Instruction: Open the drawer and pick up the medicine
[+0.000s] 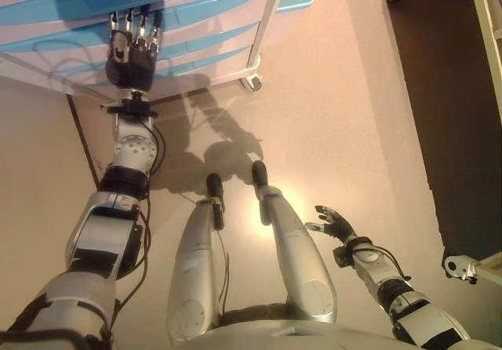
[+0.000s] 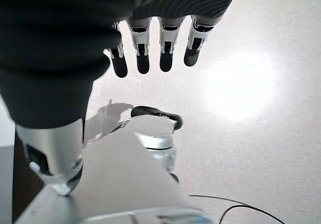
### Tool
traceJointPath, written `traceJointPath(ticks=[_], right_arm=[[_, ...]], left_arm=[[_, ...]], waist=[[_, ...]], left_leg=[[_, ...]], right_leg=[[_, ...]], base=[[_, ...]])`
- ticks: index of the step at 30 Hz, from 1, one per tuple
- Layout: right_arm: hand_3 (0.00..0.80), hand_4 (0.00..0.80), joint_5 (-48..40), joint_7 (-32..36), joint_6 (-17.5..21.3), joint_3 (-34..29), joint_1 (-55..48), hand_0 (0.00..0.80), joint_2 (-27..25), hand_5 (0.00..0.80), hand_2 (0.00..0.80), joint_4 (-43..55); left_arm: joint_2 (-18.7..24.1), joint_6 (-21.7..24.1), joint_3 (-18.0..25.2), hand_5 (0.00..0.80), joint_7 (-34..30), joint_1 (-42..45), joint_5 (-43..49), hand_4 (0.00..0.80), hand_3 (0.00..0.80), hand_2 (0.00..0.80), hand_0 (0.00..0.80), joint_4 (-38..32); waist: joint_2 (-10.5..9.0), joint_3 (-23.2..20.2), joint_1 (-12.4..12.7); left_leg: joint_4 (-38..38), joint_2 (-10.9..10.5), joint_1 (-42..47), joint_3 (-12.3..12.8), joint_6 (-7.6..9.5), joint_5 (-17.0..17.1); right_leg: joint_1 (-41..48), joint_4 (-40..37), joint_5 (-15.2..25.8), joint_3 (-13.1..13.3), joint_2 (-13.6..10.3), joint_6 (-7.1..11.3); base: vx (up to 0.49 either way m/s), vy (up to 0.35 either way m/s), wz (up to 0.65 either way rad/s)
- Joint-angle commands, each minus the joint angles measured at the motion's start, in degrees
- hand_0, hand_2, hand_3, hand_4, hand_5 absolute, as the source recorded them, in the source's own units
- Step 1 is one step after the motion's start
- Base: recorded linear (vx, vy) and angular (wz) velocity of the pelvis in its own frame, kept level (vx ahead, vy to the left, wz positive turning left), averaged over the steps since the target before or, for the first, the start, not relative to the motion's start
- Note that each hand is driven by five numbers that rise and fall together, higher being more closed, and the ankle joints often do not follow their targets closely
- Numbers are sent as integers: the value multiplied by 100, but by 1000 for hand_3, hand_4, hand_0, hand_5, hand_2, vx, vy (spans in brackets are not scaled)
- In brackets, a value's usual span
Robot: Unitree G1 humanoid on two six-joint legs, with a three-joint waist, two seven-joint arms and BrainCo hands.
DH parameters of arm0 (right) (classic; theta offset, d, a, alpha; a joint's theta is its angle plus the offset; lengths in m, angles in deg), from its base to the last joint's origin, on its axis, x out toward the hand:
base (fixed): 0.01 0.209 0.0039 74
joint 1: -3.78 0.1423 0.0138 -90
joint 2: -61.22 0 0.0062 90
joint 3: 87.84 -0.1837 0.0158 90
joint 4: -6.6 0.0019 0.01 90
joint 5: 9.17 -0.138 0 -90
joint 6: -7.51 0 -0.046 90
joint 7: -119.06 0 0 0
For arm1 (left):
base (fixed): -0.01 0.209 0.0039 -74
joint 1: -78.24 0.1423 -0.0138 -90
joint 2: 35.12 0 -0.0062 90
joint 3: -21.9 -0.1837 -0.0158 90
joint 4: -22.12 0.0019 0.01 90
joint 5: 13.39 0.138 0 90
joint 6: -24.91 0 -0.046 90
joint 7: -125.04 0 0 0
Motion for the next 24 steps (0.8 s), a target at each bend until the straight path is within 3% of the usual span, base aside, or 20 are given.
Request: traceJointPath(ticks=[1, 14, 24], right_arm=[[0, 0, -121, 37, 60, 322, -517, 0, -54, 0, 0, 51], [0, 0, -81, -72, -141, 247, -396, 0, -102, 0, 0, 290], [0, 0, -55, -54, -152, 217, -410, 0, -122, 0, 0, 277]], left_arm=[[368, -76, 213, 0, 16, -526, 179, 0, 0, 0, 0, 122], [283, -1302, -177, 0, 700, -63, 1194, 0, 0, 0, 0, 1030], [171, -1475, -196, 0, 622, 73, 1033, 0, 0, 0, 0, 1245]], waist=[[-8, -199, 41], [95, -167, 26], [79, -167, 24]], left_leg=[[-613, -313, 316, 196, 152, -135], [-756, -326, 365, 225, 127, -52], [-792, -338, 354, 193, 109, -36]], right_leg=[[164, 35, -121, -123, 348, -174], [192, -43, -145, -137, 331, -165], [172, -42, -152, -145, 332, -162]], base=[[0, 0, 0], [0, 0, 0], [0, 0, 0]])
